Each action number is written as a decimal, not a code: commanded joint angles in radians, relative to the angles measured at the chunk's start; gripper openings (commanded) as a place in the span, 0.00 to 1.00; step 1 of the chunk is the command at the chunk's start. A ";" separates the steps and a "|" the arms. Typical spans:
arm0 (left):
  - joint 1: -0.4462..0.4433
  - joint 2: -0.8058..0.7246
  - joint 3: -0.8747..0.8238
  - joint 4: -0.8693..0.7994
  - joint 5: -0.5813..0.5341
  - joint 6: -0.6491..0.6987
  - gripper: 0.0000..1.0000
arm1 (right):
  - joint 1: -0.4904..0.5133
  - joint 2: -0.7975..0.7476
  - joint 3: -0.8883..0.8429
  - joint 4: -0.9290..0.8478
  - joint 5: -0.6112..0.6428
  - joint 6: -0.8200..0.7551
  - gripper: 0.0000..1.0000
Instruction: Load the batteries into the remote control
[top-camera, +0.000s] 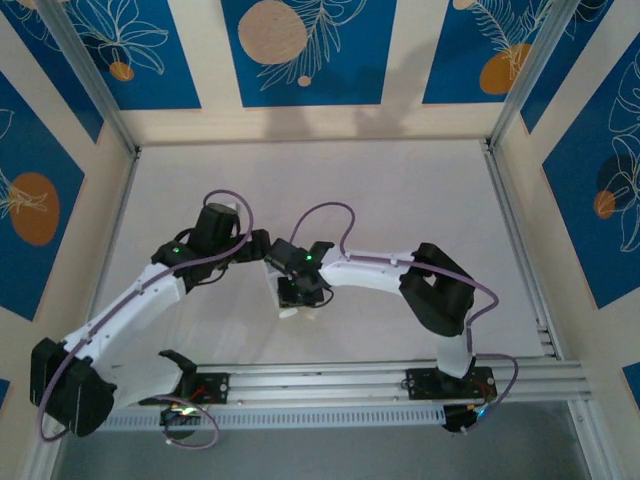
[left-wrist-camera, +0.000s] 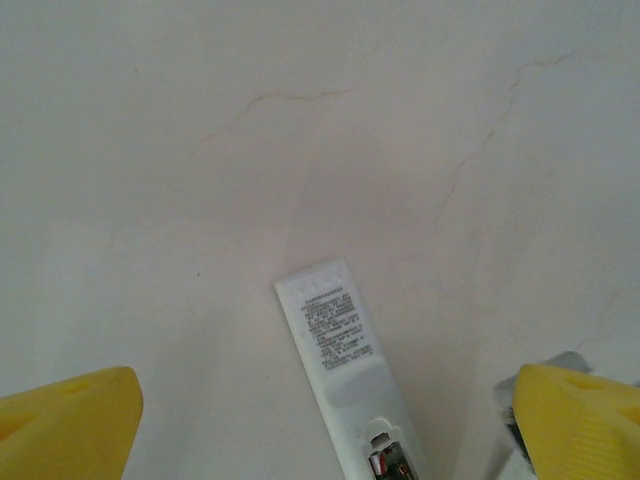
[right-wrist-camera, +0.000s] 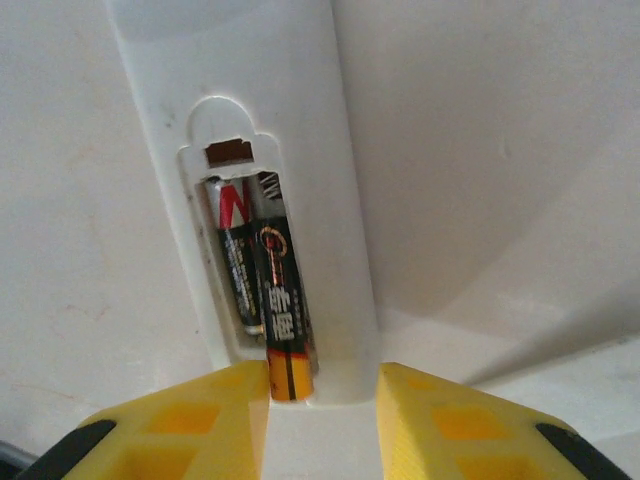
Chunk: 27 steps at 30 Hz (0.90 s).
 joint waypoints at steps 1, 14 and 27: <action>0.010 0.059 0.010 -0.071 0.078 -0.069 0.94 | -0.005 -0.103 -0.018 0.061 0.017 -0.015 0.34; 0.026 0.361 0.057 0.018 0.186 -0.128 0.78 | -0.014 -0.358 -0.237 0.169 0.074 -0.036 0.33; 0.014 0.589 0.160 0.031 0.178 -0.114 0.70 | -0.040 -0.406 -0.292 0.177 0.079 -0.031 0.33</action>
